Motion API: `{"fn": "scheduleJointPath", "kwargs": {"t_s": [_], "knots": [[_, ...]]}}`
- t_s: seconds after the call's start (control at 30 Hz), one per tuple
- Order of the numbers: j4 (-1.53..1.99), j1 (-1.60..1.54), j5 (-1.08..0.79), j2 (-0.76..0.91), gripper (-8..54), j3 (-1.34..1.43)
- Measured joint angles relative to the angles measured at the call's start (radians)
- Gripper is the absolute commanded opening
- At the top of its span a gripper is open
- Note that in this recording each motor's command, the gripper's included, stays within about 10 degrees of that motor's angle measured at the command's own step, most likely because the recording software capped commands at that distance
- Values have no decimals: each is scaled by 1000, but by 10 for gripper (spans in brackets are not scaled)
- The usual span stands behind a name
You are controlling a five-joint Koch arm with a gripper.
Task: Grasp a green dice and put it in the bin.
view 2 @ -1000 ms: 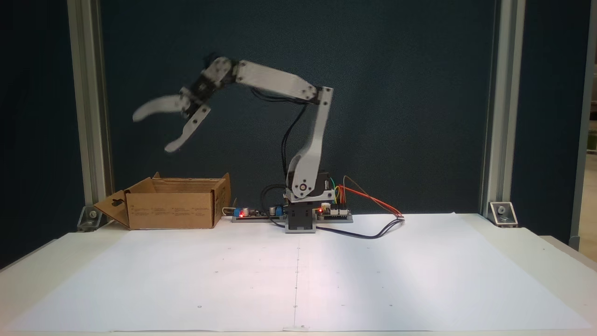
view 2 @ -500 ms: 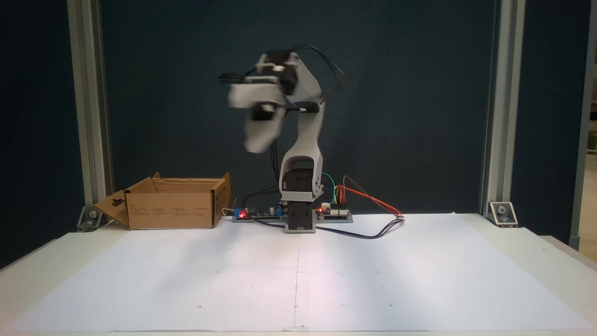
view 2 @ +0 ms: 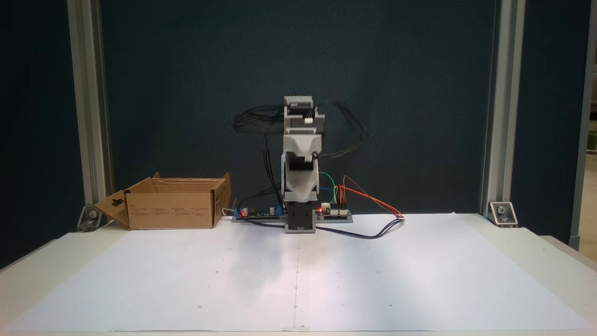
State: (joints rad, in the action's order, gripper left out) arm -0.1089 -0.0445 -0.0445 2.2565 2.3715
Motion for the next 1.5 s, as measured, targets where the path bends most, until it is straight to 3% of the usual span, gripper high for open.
{"fn": "scheduleJointPath", "kwargs": {"t_s": [1.0,1.5], "knots": [[-1213,123,0,2,433,561],[-1382,121,2,2,447,706]]}}
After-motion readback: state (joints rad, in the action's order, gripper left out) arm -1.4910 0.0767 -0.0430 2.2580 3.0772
